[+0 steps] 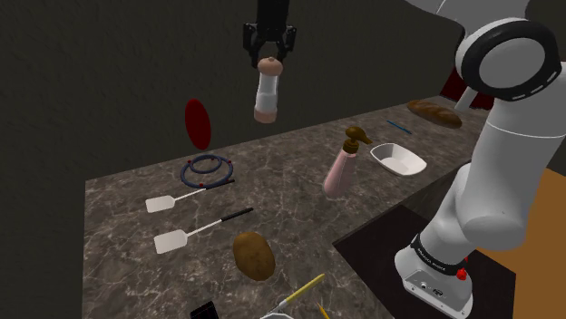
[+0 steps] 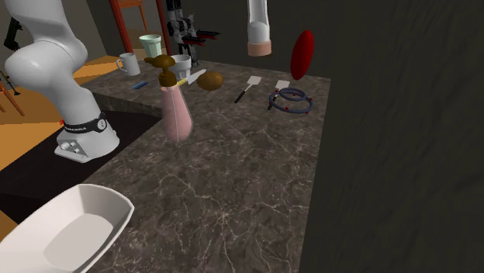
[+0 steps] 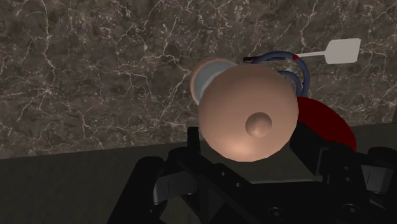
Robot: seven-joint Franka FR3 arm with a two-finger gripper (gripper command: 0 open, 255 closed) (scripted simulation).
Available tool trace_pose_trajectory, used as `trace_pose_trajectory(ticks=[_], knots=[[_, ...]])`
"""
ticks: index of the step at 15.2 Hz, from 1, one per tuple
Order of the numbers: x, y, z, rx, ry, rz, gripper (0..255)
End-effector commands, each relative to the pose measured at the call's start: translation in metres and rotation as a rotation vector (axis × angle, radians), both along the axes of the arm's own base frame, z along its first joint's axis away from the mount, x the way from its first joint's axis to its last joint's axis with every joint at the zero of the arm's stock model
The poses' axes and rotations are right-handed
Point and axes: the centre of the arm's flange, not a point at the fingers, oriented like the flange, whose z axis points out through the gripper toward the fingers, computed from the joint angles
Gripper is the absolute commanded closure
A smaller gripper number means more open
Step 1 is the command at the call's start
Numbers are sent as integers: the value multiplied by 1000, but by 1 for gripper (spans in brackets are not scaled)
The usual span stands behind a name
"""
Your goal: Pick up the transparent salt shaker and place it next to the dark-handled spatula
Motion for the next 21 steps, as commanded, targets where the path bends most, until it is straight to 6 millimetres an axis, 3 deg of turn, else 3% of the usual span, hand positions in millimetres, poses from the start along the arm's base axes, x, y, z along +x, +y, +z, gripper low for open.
trace_pose_trajectory(ticks=[1, 5, 21], knots=[[-7, 27, 0, 0, 0, -2, 255], [-21, 75, 0, 0, 0, -2, 255], [-21, 75, -84, 0, 0, -2, 255]])
